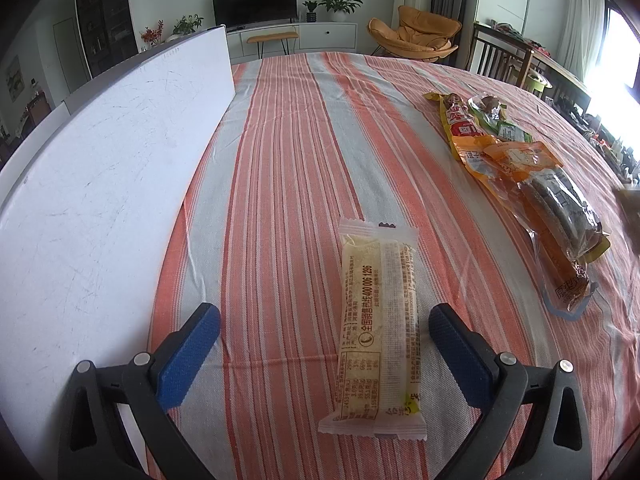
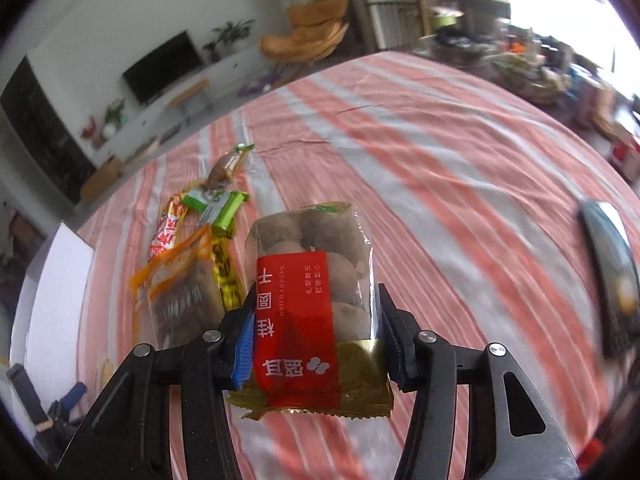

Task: Organize snacks
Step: 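Grasp the red-labelled dried longan bag with the right tool and lift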

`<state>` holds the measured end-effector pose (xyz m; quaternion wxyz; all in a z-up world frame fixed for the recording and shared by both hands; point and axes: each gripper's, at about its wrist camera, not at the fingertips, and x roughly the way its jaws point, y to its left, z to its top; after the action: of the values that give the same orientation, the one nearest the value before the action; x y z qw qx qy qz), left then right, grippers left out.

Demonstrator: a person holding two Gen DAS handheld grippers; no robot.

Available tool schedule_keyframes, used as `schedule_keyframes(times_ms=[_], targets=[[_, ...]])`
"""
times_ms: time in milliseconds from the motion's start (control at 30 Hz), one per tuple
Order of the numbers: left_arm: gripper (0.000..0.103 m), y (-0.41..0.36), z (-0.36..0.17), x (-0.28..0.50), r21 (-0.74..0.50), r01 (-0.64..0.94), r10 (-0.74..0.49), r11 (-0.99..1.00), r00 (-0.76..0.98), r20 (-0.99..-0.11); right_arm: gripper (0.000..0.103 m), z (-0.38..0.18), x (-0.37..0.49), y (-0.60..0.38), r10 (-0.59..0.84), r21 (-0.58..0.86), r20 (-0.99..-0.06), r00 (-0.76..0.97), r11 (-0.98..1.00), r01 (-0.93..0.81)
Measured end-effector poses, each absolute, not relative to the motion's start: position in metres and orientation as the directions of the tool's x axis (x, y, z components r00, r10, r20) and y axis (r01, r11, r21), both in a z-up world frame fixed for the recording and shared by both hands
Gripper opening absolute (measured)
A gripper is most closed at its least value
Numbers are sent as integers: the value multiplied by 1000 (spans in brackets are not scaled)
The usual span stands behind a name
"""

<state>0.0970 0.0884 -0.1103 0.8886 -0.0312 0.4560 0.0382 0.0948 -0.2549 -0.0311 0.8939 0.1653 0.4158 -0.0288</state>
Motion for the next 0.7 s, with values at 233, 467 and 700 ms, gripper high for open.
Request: schedule_keyframes(times_ms=[233, 467, 700], targets=[[103, 88, -110, 97, -21, -96, 39, 995, 581, -813, 75, -60, 59, -216, 36, 176, -775, 630, 971, 161], [103, 89, -110, 97, -21, -96, 39, 995, 581, -813, 82, -78, 64, -199, -60, 29, -817, 574, 989, 145], [103, 89, -110, 97, -21, -96, 39, 995, 581, -813, 86, -82, 62, -198, -73, 19, -808, 585, 989, 149]])
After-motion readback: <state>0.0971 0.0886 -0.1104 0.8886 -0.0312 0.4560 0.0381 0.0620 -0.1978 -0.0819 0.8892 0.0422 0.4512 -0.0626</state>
